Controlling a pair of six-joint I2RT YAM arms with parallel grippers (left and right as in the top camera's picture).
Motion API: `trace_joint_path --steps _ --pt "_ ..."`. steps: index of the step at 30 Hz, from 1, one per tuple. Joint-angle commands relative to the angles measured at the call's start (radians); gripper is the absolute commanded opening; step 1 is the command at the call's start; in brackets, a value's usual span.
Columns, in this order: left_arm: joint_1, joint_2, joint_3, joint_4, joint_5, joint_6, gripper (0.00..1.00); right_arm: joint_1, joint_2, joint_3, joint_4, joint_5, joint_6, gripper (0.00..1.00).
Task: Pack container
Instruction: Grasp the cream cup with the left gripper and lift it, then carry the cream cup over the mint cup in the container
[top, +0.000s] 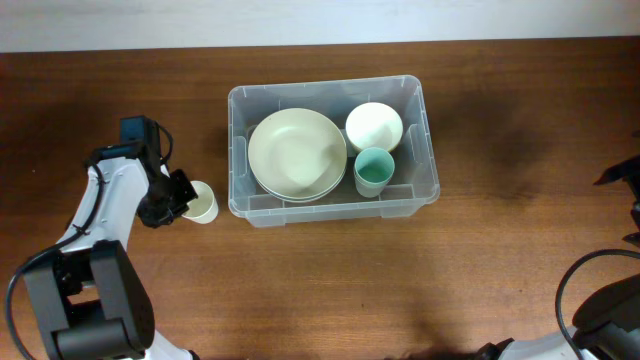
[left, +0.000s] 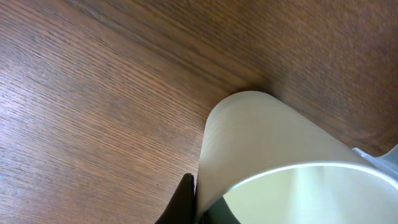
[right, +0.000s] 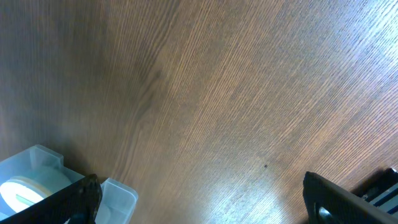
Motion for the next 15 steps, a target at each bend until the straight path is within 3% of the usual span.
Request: trace_joint_path --steps 1,9,15 --pt "0.04 0.001 0.085 -0.017 0.005 -0.003 0.01 -0.002 -0.003 -0.006 0.0 0.005 0.008 0.99" --pt "0.08 -0.031 0.502 -0.219 0.013 -0.003 0.01 -0.002 -0.003 -0.006 0.0 0.005 0.008 0.99" --pt "-0.042 -0.066 0.794 -0.296 0.143 -0.002 0.01 -0.002 -0.003 -0.006 0.0 0.005 0.008 0.99"
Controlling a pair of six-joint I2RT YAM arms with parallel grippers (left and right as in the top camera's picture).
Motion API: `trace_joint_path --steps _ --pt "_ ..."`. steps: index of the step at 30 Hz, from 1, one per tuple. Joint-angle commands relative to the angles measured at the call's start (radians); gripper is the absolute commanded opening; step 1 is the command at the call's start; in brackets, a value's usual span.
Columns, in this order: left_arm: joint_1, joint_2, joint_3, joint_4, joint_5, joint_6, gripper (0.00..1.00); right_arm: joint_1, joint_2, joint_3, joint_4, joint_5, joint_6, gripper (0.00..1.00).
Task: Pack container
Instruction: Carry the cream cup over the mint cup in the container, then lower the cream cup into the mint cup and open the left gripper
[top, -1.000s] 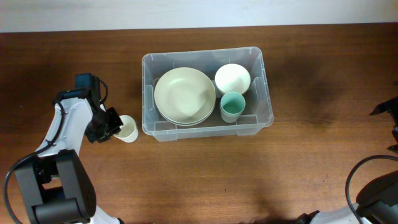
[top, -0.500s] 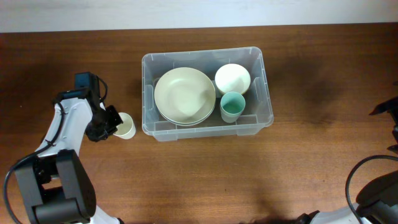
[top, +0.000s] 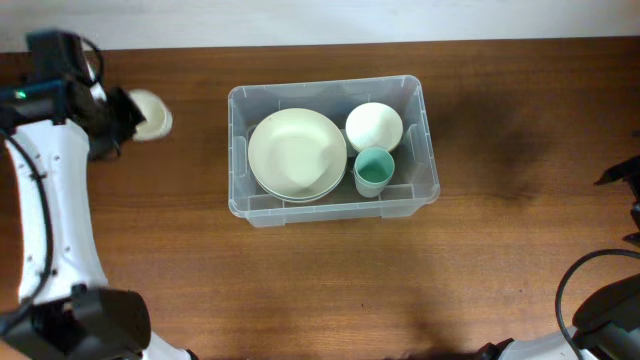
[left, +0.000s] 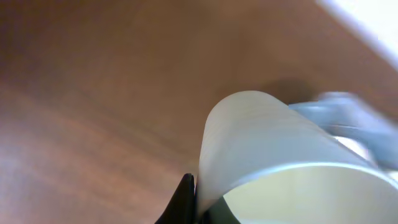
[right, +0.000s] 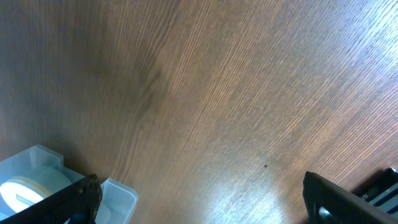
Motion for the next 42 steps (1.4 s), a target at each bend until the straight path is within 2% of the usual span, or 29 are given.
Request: trace_joint_path --steps 1,7,10,15,18,29,36,42 --pt "-0.138 -0.064 0.129 -0.002 0.126 -0.002 0.01 -0.002 -0.003 -0.006 0.001 0.005 0.008 0.99" --pt "-0.42 -0.074 0.135 0.045 0.127 0.004 0.01 -0.002 -0.003 -0.006 0.001 0.005 0.008 0.99" --pt "-0.57 -0.057 0.135 0.082 0.117 0.065 0.01 -0.002 -0.003 -0.006 0.001 0.005 0.008 0.99" --pt "-0.779 0.001 0.135 0.096 -0.068 0.081 0.0 -0.002 -0.003 -0.006 0.001 0.005 0.008 0.99" --pt "-0.856 0.053 0.135 0.096 -0.092 0.081 0.01 -0.002 -0.003 -0.006 0.001 0.005 0.008 0.99" --pt "-0.903 0.276 0.135 0.097 -0.09 0.08 0.01 -0.002 -0.003 -0.006 0.001 0.004 0.008 0.99" --pt "-0.901 0.302 0.135 0.115 -0.096 0.081 0.02 -0.002 -0.003 -0.006 0.001 0.005 0.008 0.99" --pt "-0.901 0.304 0.135 0.119 -0.158 0.08 0.02 -0.002 -0.003 -0.006 0.001 0.004 0.008 0.99"
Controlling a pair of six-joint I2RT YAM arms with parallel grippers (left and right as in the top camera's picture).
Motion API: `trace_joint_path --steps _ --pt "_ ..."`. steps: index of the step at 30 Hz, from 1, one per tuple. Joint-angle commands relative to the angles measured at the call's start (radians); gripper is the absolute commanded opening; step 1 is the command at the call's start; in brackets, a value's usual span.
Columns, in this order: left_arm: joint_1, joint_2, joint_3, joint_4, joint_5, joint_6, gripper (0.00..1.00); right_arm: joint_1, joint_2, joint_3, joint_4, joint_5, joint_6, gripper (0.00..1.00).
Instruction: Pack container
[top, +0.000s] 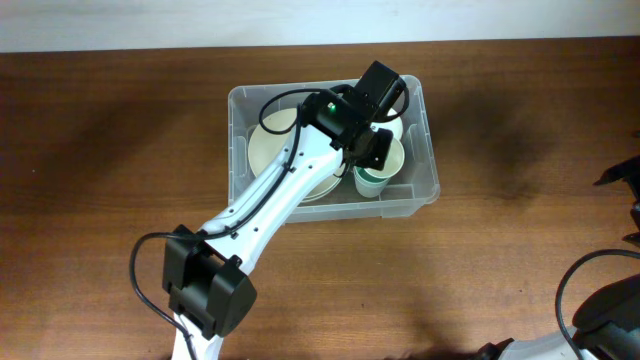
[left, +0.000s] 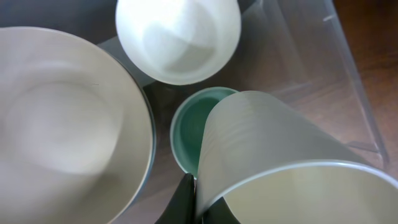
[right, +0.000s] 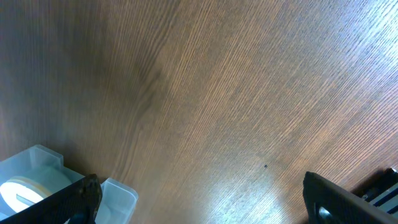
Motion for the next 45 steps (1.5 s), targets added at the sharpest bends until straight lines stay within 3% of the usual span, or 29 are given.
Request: trace_joint_path --steps 1,14,16,17,20,23,28,34,41,45 --pt "0.004 0.006 0.006 -0.004 -0.06 0.019 0.02 -0.002 -0.003 -0.006 0.0 0.005 0.008 0.99" --pt "0.002 0.064 0.006 -0.027 -0.046 0.014 0.03 -0.002 -0.003 -0.006 0.0 0.005 0.008 0.99" --pt "0.004 0.069 0.006 -0.027 -0.04 0.015 0.08 -0.002 -0.003 -0.006 0.0 0.005 0.008 0.99" --pt "0.004 0.069 0.006 -0.027 -0.04 0.015 0.13 -0.002 -0.003 -0.006 0.0 0.005 0.008 0.99" --pt "0.006 0.069 0.006 -0.023 -0.04 0.016 0.39 -0.002 -0.003 -0.006 0.0 0.005 0.008 0.99" --pt "0.008 0.069 0.006 -0.01 -0.04 0.016 0.56 -0.002 -0.003 -0.006 0.0 0.005 0.008 0.99" --pt "0.015 0.067 0.057 -0.003 -0.04 0.03 0.99 -0.002 -0.003 -0.006 0.0 0.005 0.008 0.99" --pt "0.061 0.065 0.26 -0.177 -0.1 0.04 0.99 -0.002 -0.003 -0.006 0.0 0.005 0.008 0.99" --pt "0.162 -0.022 0.329 -0.388 -0.202 -0.064 1.0 -0.002 -0.003 -0.006 0.0 0.005 0.008 0.99" --pt "0.22 -0.097 0.329 -0.506 -0.303 -0.199 1.0 -0.002 -0.003 -0.006 0.0 0.005 0.008 0.99"
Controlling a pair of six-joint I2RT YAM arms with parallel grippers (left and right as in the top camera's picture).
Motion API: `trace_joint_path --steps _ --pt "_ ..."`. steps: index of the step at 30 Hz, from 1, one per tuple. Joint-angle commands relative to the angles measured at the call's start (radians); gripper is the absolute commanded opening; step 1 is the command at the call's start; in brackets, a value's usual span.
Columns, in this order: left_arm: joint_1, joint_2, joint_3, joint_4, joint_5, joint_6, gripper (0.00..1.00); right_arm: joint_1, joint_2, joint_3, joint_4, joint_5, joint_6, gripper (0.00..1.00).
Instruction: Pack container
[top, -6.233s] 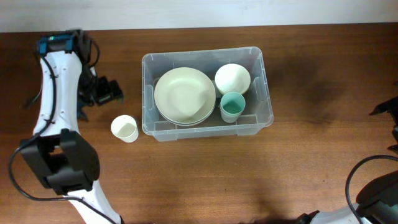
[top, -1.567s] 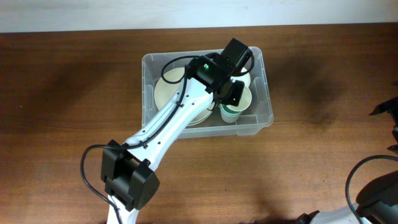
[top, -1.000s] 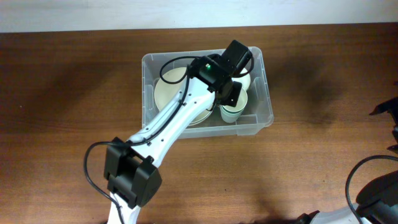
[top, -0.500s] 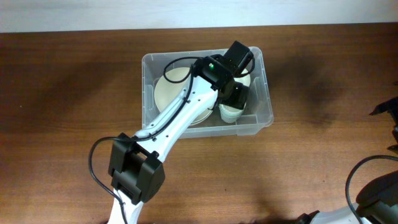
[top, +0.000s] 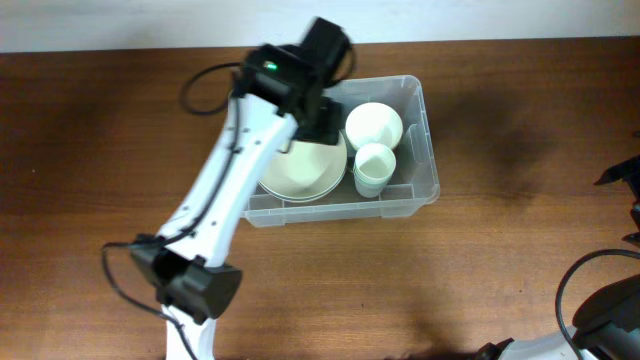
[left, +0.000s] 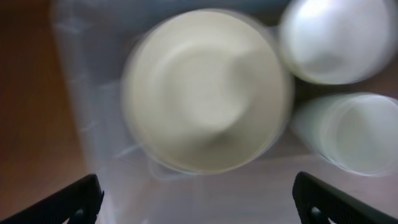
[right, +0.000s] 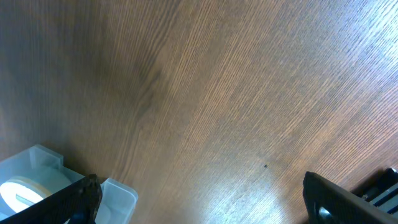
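Observation:
A clear plastic container (top: 425, 150) stands at the table's middle. It holds a stack of cream plates (top: 300, 168), a white bowl (top: 374, 125) and a cream cup (top: 374, 163) standing upright where the teal cup stood. My left gripper (left: 199, 204) is open and empty, hovering over the plates (left: 208, 90) in a blurred view, with the cup (left: 357, 130) to its right. My right gripper (right: 205, 205) is open over bare wood at the far right, with a corner of the container (right: 118, 196) at its view's lower left.
The left arm (top: 235, 170) reaches from the front left across the container's left half. Brown wooden table (top: 500, 260) lies all around, with a pale wall strip along the far edge.
The left gripper held the cream cup tilted over the teal cup. Now the cup stands in the container there, the gripper is open and has moved left and back over the plates.
The left gripper was shut on the cream cup on the table left of the container. Then it held the cup near the far left edge, then over the teal cup inside the container. Now the cup sits there and the gripper is open. The right arm stayed still.

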Motion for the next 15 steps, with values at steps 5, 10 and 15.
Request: trace_joint_path --steps 5,10,15 --pt "0.054 -0.209 -0.002 -0.097 -0.103 -0.131 1.0 -0.002 -0.003 -0.006 0.0 0.005 0.008 0.99" --pt "0.006 -0.383 -0.1 -0.086 -0.109 -0.146 1.0 -0.002 -0.003 -0.006 0.0 0.005 0.008 0.99" --pt "-0.071 -0.624 -0.276 -0.056 -0.109 -0.155 1.0 -0.002 -0.003 -0.006 0.0 0.005 0.008 0.99"
